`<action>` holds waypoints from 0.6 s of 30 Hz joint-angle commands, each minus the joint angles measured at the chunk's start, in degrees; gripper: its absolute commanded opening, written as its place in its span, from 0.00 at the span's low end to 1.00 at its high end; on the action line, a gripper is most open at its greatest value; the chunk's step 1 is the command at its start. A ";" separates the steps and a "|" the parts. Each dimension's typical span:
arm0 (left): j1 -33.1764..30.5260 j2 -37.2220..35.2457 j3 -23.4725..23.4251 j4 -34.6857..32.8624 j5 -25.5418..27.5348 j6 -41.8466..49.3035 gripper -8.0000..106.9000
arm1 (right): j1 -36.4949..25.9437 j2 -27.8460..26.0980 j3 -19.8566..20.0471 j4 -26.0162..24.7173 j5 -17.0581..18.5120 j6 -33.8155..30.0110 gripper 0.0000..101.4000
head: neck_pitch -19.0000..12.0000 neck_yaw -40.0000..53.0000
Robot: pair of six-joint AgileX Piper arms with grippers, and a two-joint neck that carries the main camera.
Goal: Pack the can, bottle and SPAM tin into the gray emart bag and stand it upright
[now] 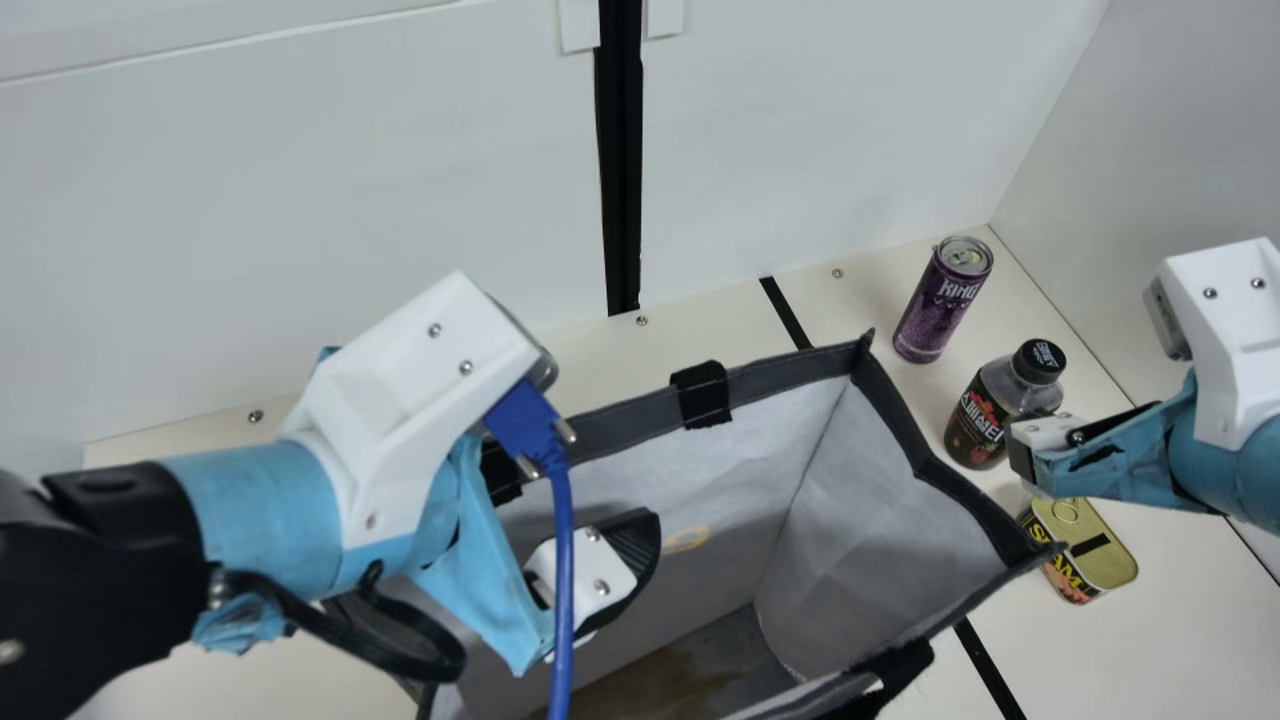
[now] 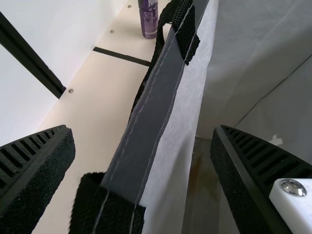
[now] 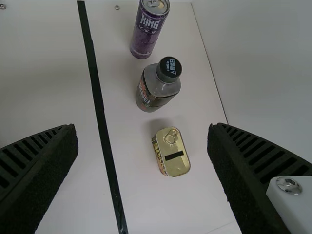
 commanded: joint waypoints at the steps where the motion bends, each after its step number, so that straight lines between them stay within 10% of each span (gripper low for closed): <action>1: -0.18 0.31 -0.21 0.23 0.07 -0.06 0.79 | 0.00 0.00 0.00 0.00 0.00 0.00 0.94 | -1.30 -0.14; 14: -2.36 0.39 -0.39 5.23 0.07 -2.45 0.04 | 0.00 0.00 0.00 0.00 0.00 0.00 0.94 | -1.30 -0.14; 18: -2.60 -0.06 -0.45 7.13 0.07 -3.93 0.00 | 0.00 0.00 0.00 0.00 0.00 0.00 0.94 | -1.30 -0.14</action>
